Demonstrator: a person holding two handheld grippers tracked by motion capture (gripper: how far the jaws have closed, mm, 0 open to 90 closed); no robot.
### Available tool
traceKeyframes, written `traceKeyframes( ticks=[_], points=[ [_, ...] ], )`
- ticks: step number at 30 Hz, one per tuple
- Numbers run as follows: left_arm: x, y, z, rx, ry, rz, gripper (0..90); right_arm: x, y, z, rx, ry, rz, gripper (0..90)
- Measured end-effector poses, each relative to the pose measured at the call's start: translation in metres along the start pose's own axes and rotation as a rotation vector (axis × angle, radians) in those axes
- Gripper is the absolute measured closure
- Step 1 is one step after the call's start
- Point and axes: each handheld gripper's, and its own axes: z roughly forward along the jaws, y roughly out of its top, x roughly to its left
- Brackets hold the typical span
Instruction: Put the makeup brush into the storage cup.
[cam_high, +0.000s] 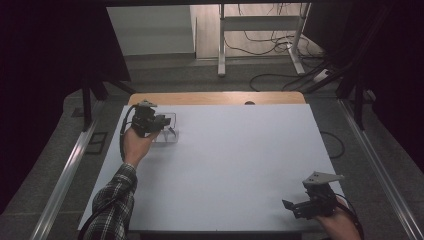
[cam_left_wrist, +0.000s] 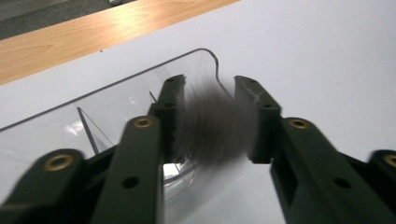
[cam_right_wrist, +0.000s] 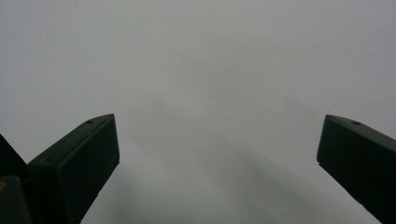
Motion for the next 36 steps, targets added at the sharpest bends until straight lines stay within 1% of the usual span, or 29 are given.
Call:
traceKeyframes(
  ticks=[8, 12, 17, 20, 23, 25, 36],
  points=[
    [0.002, 0.0, -0.004, -0.011, 0.002, -0.005, 42.0, 0.0, 0.0, 0.0, 0.001, -0.002, -0.002, 0.0],
    [0.002, 0.0, -0.005, -0.015, 0.002, 0.002, 31.9, 0.0, 0.0, 0.0, 0.001, -0.002, -0.003, 0.0],
    [0.002, 0.001, -0.007, -0.024, -0.021, 0.007, 21.1, 0.0, 0.0, 0.0, -0.001, -0.002, -0.001, 0.0],
    [0.001, 0.001, -0.007, -0.02, -0.026, 0.011, 14.2, 0.0, 0.001, 0.0, -0.002, -0.002, -0.001, 0.0],
    [0.0, 0.0, -0.009, -0.03, -0.033, 0.003, 9.7, 0.0, 0.001, 0.0, -0.003, -0.002, 0.001, 0.0],
    [0.0, 0.0, -0.01, -0.027, -0.034, 0.01, 7.1, 0.0, 0.001, 0.0, -0.004, -0.002, 0.003, 0.0],
    [-0.007, 0.001, -0.018, -0.006, -0.019, 0.041, 1.5, 0.001, 0.001, 0.0, -0.006, -0.007, -0.001, 0.0]
  ],
)
